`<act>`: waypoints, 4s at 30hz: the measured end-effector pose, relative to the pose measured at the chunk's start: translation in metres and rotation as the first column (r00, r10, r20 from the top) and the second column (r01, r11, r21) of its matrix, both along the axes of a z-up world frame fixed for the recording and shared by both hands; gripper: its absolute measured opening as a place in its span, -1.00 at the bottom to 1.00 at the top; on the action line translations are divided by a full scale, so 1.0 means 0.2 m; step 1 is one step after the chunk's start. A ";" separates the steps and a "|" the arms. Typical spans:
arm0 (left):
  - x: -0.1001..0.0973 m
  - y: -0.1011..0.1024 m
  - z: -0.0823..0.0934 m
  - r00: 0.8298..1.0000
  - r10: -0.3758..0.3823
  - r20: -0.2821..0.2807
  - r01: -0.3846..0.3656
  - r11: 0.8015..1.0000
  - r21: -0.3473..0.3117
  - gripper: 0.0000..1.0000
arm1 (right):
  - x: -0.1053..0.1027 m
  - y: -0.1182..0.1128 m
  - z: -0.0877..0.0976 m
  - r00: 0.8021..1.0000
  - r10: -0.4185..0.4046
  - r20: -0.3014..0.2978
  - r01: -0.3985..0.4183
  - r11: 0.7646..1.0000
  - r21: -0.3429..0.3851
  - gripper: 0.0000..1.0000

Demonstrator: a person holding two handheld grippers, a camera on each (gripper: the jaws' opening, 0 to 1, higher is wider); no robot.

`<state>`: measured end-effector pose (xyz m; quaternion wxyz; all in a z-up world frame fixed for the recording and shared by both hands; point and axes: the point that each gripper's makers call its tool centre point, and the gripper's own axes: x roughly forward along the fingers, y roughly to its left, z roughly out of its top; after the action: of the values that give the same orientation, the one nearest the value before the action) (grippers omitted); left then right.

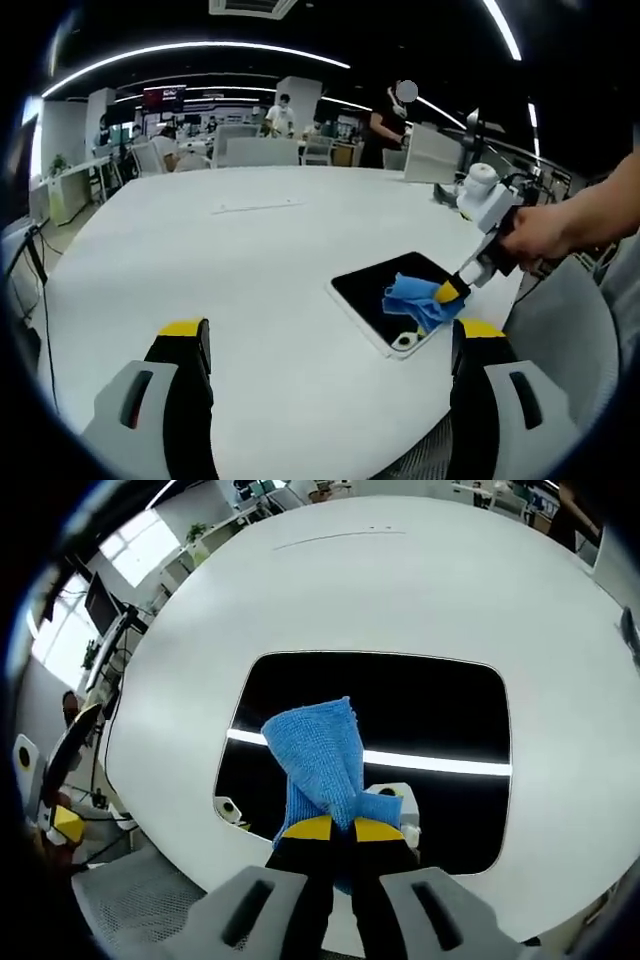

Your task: Wipe the mirror surface with the cleaning cloth until all visible marks leave the cleaned area.

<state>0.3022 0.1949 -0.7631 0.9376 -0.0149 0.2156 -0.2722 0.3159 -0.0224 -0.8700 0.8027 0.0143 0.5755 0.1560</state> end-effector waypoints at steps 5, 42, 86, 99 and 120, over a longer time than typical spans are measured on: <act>-0.01 -0.01 -0.02 1.000 -0.029 -0.006 0.029 0.999 0.021 0.98 | 0.05 0.00 0.00 1.000 0.009 0.009 -0.009 1.000 -0.015 -1.00; -0.01 -0.07 0.02 0.973 -0.229 -0.028 0.230 0.966 0.116 0.98 | 0.47 0.01 0.01 0.997 0.040 0.071 -0.034 0.996 -0.085 -1.00; 0.14 -0.02 0.15 0.996 0.087 0.025 -0.084 0.991 -0.102 0.98 | 0.48 -0.21 -0.01 0.999 -0.018 0.040 0.020 0.998 -0.064 -1.00; 0.10 0.00 0.12 0.996 0.089 0.009 -0.088 0.994 -0.063 0.98 | 0.44 -0.29 -0.01 0.998 -0.041 0.036 0.044 0.996 -0.078 -1.00; 0.08 -0.10 0.14 0.999 0.044 0.031 -0.042 0.997 -0.061 0.98 | 0.19 -0.25 -0.02 0.995 -0.068 0.069 0.070 0.997 -0.016 -1.00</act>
<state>0.3178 0.1752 -0.7354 0.9458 -0.0434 0.1920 -0.2584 0.3539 -0.0714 -0.8730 0.8269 0.0214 0.5483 0.1231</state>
